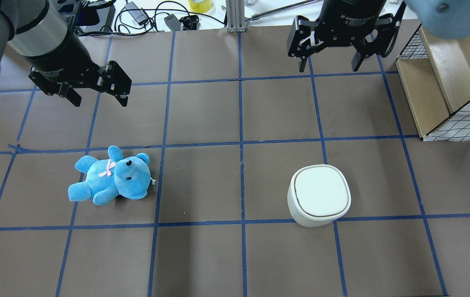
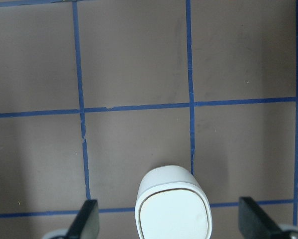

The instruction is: Open trash can with right arm

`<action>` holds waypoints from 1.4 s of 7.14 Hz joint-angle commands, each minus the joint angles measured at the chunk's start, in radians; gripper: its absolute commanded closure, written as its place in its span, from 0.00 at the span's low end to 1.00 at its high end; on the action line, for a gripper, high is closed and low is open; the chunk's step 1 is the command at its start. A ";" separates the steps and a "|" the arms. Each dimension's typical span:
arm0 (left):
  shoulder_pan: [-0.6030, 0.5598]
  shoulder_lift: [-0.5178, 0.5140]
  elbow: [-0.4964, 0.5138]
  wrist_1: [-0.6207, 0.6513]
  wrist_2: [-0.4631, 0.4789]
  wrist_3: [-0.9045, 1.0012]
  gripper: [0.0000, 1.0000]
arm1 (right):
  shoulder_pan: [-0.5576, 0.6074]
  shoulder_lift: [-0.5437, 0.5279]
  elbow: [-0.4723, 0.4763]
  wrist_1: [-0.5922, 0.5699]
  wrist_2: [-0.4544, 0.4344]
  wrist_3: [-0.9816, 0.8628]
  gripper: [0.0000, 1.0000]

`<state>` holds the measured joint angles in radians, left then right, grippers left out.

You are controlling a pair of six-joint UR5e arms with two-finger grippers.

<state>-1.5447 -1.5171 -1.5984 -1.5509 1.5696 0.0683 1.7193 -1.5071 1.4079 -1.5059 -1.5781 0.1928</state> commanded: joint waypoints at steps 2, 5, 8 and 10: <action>0.000 0.000 0.000 0.000 0.000 0.001 0.00 | -0.003 -0.005 0.327 -0.208 -0.011 0.007 0.10; 0.000 0.000 0.000 0.000 0.000 0.001 0.00 | -0.006 -0.034 0.516 -0.330 -0.005 0.016 1.00; 0.000 0.000 0.000 0.000 0.000 0.001 0.00 | -0.004 -0.102 0.580 -0.212 -0.019 0.014 1.00; 0.000 0.000 0.000 0.000 0.000 0.001 0.00 | -0.001 -0.090 0.626 -0.322 -0.025 0.019 1.00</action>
<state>-1.5447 -1.5171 -1.5984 -1.5509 1.5693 0.0690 1.7163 -1.6029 2.0074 -1.7778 -1.5998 0.2085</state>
